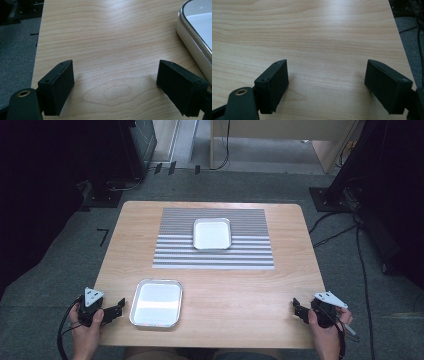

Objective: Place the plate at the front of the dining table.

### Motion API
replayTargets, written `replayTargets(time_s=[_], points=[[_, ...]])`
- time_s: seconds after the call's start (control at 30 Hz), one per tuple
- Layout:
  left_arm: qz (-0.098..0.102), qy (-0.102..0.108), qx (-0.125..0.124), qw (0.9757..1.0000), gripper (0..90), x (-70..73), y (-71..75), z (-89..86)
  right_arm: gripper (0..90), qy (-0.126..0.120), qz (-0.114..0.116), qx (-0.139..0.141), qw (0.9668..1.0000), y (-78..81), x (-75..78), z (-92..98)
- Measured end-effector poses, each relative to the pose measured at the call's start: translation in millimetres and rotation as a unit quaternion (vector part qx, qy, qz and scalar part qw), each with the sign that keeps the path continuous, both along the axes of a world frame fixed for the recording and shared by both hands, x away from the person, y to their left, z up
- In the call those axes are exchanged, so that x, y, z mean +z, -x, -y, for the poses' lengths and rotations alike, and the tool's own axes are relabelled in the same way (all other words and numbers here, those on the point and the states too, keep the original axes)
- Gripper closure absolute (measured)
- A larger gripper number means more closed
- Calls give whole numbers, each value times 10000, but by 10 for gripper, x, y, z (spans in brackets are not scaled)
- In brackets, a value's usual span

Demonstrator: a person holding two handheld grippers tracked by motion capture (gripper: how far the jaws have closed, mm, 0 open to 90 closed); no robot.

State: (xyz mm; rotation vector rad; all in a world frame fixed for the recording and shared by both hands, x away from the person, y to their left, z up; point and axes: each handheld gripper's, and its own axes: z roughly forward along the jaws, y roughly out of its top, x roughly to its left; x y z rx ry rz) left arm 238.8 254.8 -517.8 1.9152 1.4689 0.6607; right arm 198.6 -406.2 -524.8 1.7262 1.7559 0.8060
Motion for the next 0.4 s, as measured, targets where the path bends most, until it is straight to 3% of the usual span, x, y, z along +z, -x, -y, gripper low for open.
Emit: replayTargets(time_s=[0.4], points=[[-37, 56, 29, 10000, 140, -2, -8, -7, 179, -10, -11, -18, 10000, 17, 0, 1]])
